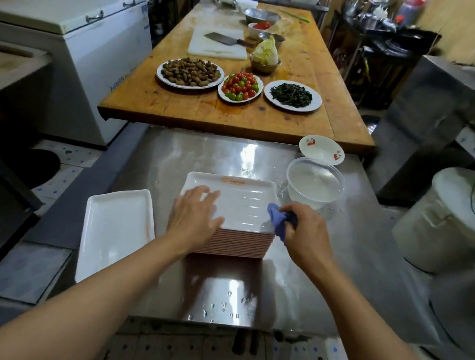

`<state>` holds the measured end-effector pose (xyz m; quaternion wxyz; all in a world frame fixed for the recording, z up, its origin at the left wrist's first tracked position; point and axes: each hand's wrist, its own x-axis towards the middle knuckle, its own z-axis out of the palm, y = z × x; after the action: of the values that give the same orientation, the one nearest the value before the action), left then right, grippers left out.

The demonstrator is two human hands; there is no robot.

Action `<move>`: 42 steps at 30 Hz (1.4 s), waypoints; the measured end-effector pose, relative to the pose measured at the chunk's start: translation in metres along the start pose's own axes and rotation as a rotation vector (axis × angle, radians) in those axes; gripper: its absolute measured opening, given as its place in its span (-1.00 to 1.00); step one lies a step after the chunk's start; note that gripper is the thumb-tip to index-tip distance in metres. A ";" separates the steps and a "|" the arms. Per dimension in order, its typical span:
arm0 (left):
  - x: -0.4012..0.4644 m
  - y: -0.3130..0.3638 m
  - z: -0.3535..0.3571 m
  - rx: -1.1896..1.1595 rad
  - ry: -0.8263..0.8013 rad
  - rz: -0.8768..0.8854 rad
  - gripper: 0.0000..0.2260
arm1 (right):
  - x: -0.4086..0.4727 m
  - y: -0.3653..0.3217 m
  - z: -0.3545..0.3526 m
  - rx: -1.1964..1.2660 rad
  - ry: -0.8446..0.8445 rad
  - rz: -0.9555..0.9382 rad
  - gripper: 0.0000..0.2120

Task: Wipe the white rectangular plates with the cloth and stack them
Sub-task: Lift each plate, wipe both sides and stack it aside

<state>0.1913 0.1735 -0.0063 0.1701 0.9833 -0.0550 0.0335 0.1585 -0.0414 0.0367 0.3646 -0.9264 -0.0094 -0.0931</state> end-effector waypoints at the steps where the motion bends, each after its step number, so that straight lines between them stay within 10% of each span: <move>1: 0.000 0.008 0.005 0.010 -0.057 0.071 -0.44 | -0.001 0.002 -0.005 0.057 0.030 0.043 -0.89; 7: -0.001 0.024 0.029 0.131 -0.221 0.142 -0.41 | -0.006 0.029 -0.015 0.292 -0.045 0.353 -0.77; 25: -0.007 0.049 -0.061 -0.103 0.207 0.174 -0.85 | -0.023 -0.008 -0.035 0.552 0.084 0.270 -0.61; 37: -0.059 0.022 -0.138 -1.037 0.186 -0.129 -0.83 | -0.006 -0.147 -0.035 0.462 0.302 -0.292 -0.64; 42: -0.074 0.015 -0.145 -1.181 0.194 -0.118 -0.83 | -0.002 -0.183 -0.009 0.227 0.104 -0.513 -0.51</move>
<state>0.1090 0.2153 0.1292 0.6933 0.7165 0.0059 0.0774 0.1400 0.0871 0.1662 0.4305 -0.8411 -0.2350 -0.2281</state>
